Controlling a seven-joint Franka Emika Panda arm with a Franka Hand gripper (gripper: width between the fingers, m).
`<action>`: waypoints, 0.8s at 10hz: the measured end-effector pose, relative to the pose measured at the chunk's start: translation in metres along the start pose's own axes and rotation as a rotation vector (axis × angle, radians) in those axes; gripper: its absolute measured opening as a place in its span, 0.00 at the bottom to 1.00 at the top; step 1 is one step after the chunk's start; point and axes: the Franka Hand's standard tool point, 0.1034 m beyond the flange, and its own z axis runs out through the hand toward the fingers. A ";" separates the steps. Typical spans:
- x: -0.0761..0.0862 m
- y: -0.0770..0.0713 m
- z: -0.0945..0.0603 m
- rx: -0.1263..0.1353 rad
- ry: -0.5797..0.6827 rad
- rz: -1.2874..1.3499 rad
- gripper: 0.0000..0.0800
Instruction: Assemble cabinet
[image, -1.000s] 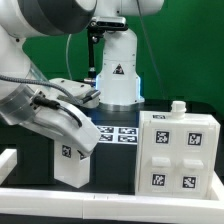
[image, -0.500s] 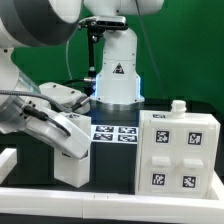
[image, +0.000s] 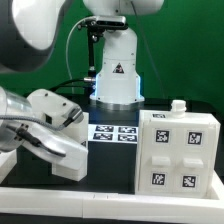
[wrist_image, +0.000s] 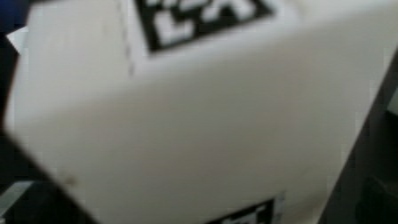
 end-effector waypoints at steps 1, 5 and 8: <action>-0.007 0.001 0.006 0.008 0.004 0.010 1.00; -0.005 0.007 0.018 0.012 -0.023 0.041 1.00; -0.003 0.009 0.021 0.009 -0.029 0.046 0.88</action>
Offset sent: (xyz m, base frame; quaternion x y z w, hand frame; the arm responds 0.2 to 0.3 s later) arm -0.0134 0.0125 0.0054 0.0329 -0.0412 0.0089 0.9986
